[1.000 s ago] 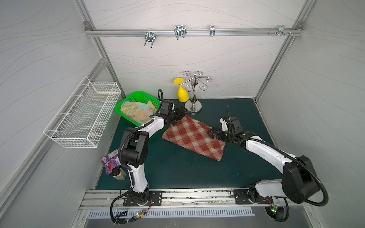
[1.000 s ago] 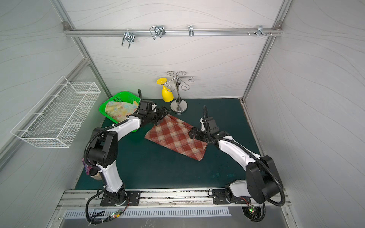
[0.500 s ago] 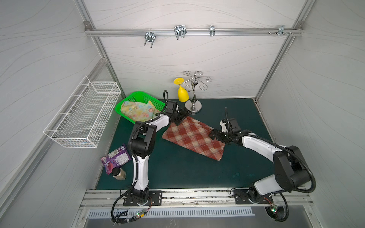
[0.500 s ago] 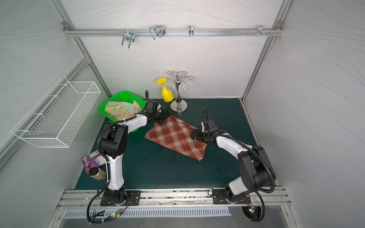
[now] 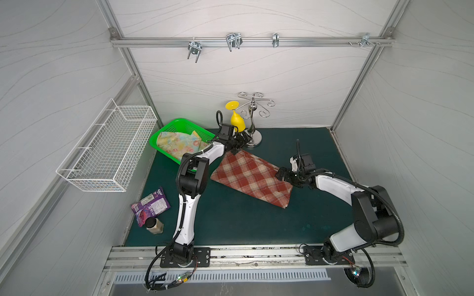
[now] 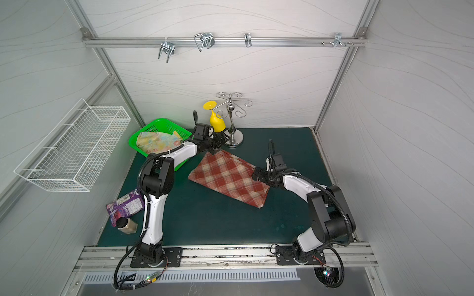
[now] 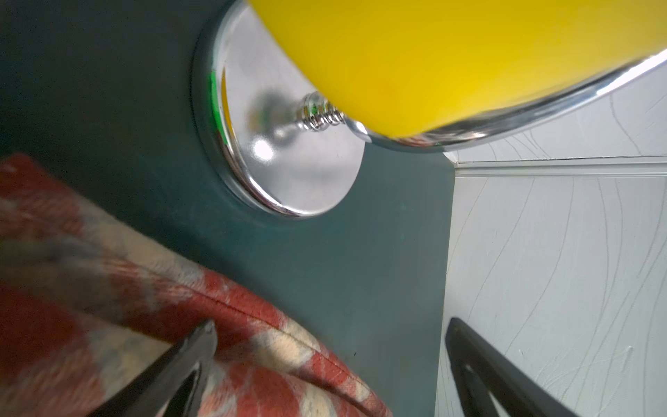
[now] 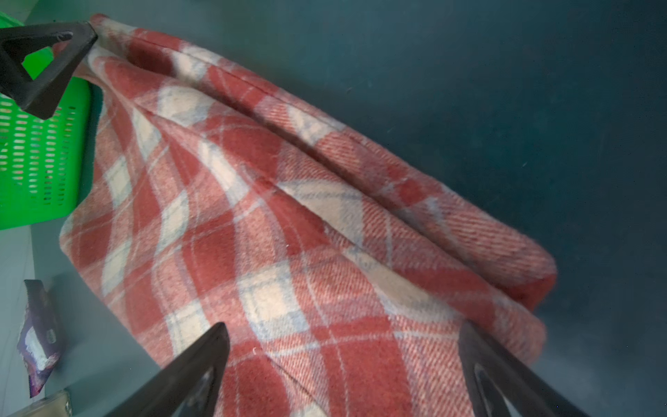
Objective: Fold and stack skirts
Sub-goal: Smooth out the skirt at the center of the table.
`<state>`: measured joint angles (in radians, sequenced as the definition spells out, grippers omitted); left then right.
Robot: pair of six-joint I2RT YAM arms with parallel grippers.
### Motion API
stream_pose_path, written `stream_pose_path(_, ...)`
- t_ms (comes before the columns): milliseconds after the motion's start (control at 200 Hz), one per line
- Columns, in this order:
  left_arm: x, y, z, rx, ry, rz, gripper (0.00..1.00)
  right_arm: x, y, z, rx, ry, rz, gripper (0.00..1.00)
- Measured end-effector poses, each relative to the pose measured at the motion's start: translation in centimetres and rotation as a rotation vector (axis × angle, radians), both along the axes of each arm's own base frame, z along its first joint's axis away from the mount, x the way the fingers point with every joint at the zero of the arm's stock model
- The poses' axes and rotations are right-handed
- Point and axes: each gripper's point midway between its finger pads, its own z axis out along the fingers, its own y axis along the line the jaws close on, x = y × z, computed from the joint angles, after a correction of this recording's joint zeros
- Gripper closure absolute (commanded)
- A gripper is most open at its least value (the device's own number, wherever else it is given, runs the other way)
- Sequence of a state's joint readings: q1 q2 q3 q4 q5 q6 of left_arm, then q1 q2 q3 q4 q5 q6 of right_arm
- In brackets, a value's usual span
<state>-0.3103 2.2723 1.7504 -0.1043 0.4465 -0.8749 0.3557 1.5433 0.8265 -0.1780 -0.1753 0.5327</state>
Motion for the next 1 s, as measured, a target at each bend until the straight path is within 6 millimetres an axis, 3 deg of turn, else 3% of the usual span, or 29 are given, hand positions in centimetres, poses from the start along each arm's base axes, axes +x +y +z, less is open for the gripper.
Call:
stream_pose_path(170, -0.3, 0.1, -1.7, 0.015, 0.033, -0.002, 0.01, 0.3, 0.0, -0.9, -0.012, 0.017, 0.008, 0.01)
stream_pose_path(365, -0.6, 0.3, -1.4, 0.034, 0.024, -0.011, 0.01, 0.7, -0.1, -0.5, -0.01, 0.004, 0.007, 0.01)
stream_pose_path(465, -1.4, 0.7, 0.3, 0.046, 0.008, -0.014, 0.01, 0.7, -0.1, 0.9, 0.0, -0.03, 0.005, 0.01)
stream_pose_path(650, -3.5, 1.4, 5.2, 0.032, -0.07, -0.018, 0.01, 1.0, 0.1, 3.8, 0.018, -0.096, 0.015, 0.01)
stream_pose_path(730, -4.3, 1.6, 5.9, 0.027, -0.088, -0.018, 0.01, 1.1, 0.6, 4.3, 0.021, -0.108, 0.024, 0.01)
stream_pose_path(836, -4.7, 1.8, 4.5, 0.031, -0.07, -0.02, 0.01, 0.8, 1.3, 4.4, 0.022, -0.109, 0.047, 0.01)
stream_pose_path(1001, -4.6, 1.7, 0.1, 0.046, 0.0, -0.019, 0.01, 0.1, 2.5, 4.3, 0.017, -0.107, 0.08, 0.01)
